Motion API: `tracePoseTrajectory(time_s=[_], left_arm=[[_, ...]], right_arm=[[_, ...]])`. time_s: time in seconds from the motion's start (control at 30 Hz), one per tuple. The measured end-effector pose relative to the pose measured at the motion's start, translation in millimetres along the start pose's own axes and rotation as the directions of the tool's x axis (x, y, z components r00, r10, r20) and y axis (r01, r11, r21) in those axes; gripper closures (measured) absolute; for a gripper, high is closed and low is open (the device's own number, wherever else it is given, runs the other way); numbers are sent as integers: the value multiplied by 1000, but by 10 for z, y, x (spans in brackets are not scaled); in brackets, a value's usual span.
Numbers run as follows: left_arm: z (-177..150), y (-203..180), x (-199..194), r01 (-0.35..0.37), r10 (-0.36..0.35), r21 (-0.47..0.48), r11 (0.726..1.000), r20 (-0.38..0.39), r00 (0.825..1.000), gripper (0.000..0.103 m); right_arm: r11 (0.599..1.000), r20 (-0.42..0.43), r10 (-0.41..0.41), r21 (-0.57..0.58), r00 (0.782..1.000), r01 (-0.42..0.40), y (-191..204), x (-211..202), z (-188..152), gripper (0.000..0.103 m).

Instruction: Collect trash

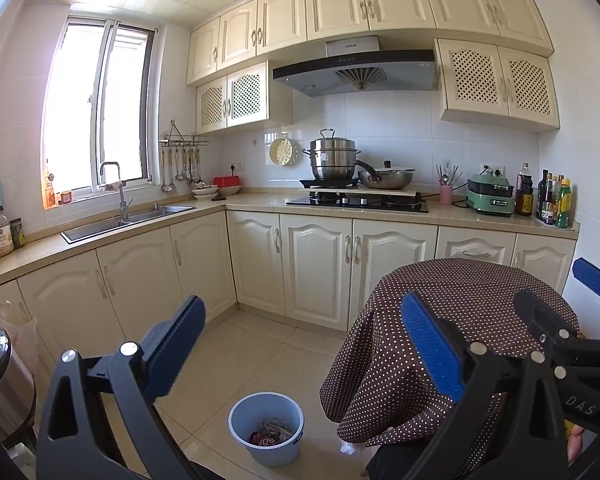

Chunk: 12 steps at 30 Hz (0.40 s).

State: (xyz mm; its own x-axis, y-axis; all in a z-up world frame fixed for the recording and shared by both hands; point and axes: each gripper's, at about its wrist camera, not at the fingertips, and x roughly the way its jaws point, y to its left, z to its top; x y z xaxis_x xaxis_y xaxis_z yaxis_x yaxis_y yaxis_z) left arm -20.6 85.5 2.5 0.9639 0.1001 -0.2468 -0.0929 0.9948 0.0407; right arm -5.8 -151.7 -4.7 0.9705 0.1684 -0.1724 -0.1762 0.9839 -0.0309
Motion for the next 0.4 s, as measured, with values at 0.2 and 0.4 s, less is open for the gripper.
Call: tracePoseTrajectory(time_s=[0.2,0.4], left_arm=[[-64,10,127,-6,6,7,1000,-30,1000,6],[-206,30,439,-31,33,23,999,-103,994,6]], right_arm=[[1000,-25,-7,3,1000,7,-60,99,-97,7],[998,-105,-56,1,993,56,-310,441,-267,7]])
